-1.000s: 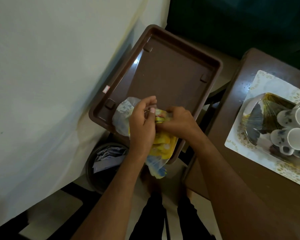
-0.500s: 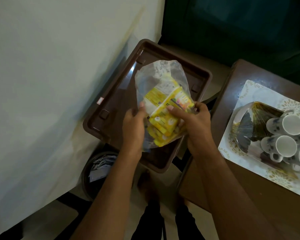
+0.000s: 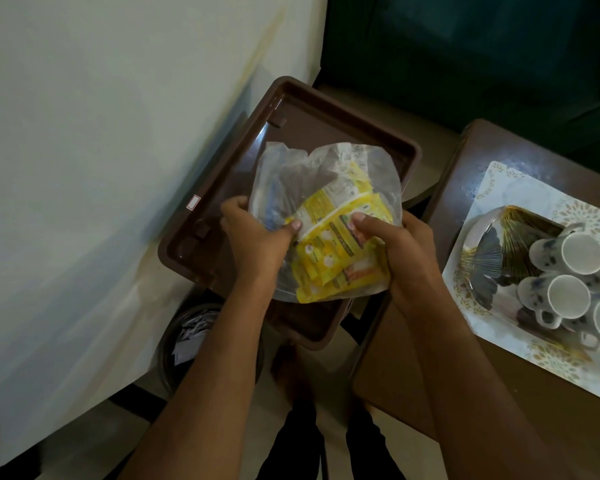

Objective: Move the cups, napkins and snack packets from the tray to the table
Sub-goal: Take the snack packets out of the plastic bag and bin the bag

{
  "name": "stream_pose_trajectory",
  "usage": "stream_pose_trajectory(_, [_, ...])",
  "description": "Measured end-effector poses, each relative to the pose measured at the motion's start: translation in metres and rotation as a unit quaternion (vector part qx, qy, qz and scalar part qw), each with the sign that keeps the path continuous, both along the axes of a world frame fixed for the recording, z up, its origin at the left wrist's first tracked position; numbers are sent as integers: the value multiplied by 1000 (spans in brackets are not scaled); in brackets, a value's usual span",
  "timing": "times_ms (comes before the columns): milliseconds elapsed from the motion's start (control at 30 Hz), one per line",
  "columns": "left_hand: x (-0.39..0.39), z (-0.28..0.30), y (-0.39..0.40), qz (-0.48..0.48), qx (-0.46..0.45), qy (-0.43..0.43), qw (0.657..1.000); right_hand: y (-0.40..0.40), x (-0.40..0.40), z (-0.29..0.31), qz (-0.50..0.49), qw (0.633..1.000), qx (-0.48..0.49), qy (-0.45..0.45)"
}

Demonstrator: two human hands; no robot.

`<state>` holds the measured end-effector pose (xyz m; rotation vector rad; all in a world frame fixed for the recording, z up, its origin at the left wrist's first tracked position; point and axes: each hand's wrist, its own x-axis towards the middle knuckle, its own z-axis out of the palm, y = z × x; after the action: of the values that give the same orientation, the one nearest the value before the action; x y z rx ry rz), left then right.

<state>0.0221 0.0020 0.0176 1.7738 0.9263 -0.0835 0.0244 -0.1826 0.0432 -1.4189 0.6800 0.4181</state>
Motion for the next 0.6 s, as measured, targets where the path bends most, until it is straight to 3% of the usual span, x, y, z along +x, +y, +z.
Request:
stream_pose_trajectory(133, [4,0,-5,-66,181,14,981,-1,1,-9,-38,999,-15,4])
stream_pose_trajectory(233, [-3,9,-13,-50,336,-41,940,3,2,-17,-88,996,10,-9])
stream_pose_trajectory(333, [-17,15,-25,4,343,-76,936,10,4,-23,-159,987,22,-28])
stream_pose_trajectory(400, [-23,10,-37,51,195,-44,978,17,5,-25,-192,980,28,-42])
stream_pose_trajectory(433, [-23,10,-42,84,47,-31,995,20,5,-25,-199,978,35,-52])
stream_pose_trajectory(467, [-21,11,-47,111,-126,-21,986,24,4,-24,-198,978,41,-59])
stream_pose_trajectory(500, [-20,11,-50,118,-270,-12,955,28,2,-23,-190,979,41,-65])
stream_pose_trajectory(533, [-19,13,-53,106,-358,-6,928,32,0,-23,-176,981,36,-70])
stream_pose_trajectory(600, [-16,13,-55,84,-413,-28,906,37,-6,-23,-131,989,9,-70])
